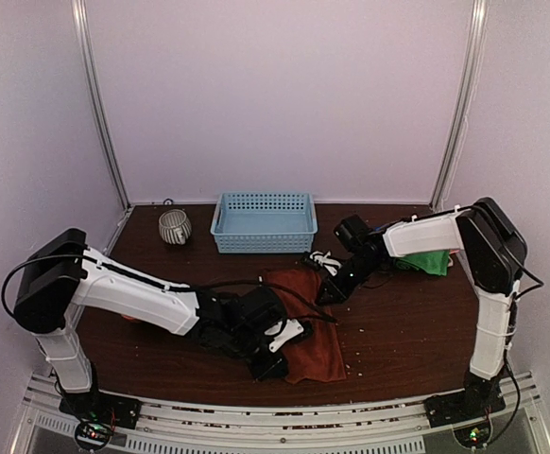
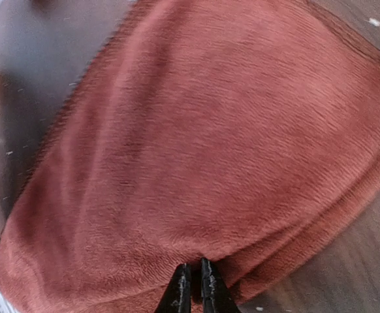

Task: Roll the towels
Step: Move the towel to the center of the board.

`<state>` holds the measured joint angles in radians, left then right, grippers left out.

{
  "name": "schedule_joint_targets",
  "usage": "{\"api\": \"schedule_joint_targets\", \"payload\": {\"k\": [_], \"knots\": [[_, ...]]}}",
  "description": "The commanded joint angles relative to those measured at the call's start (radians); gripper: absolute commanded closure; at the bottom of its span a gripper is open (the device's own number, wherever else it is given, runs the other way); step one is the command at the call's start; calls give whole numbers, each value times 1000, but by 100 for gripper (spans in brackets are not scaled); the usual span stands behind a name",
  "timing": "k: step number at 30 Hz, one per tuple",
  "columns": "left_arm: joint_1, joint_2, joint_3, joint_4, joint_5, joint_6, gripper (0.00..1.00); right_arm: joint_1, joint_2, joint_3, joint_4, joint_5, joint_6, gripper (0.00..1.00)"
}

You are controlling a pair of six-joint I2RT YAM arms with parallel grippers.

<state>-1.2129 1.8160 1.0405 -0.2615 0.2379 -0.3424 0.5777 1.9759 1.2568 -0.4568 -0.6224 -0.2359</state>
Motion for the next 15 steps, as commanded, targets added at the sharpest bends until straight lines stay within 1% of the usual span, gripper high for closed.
{"api": "schedule_joint_targets", "payload": {"k": [1, 3, 5, 7, 10, 12, 15], "knots": [[-8, -65, -43, 28, -23, -6, 93, -33, -22, -19, 46, 172, 50, 93], [-10, -83, -62, 31, -36, -3, 85, -49, -45, -43, 56, 203, 39, 93], [-13, -88, -67, 31, -43, 7, 77, -62, -74, -67, 69, 199, 20, 92], [-23, -87, -65, 35, -66, 29, 73, -63, -85, -69, 62, 151, 0, 90], [-50, -76, -43, 36, -136, 77, 69, -64, -96, -33, 11, 41, -29, 85], [-83, -69, -19, 38, -212, 126, 65, -64, -128, -12, -43, -29, -64, 81], [-157, -52, 27, 41, -370, 240, 54, -64, -223, -34, -77, -91, -93, 78]]}}
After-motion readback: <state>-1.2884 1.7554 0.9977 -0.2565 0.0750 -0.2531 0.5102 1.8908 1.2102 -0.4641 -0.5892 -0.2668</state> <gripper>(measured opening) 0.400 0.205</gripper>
